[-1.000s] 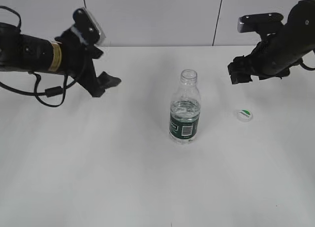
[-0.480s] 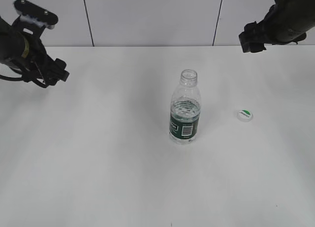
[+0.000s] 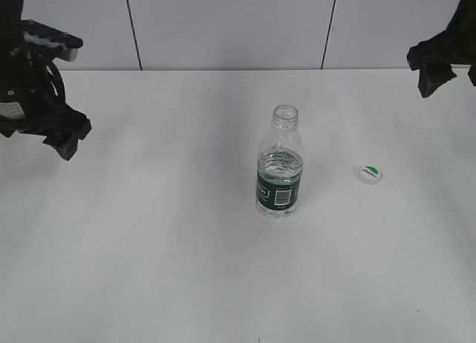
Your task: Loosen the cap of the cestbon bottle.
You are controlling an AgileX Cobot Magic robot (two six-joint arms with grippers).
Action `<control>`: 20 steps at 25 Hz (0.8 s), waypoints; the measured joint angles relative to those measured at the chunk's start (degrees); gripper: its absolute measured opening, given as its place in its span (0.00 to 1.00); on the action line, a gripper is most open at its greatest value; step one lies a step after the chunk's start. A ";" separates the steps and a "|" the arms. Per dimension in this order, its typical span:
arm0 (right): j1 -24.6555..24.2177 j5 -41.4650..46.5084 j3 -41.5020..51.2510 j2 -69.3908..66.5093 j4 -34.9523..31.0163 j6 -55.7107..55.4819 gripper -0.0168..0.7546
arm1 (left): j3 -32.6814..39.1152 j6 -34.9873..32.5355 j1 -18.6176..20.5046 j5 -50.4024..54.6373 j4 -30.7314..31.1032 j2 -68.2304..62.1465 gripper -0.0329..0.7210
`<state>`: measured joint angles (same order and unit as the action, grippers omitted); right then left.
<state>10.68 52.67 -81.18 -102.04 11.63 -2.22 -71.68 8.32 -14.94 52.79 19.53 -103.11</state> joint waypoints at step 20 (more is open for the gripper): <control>-4.65 16.93 -0.64 10.78 -6.70 10.92 0.68 | -3.07 -7.99 6.39 16.85 -10.09 9.08 0.82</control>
<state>6.02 69.60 -81.81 -91.25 4.93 8.70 -74.75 0.33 -8.55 69.63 9.44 -94.03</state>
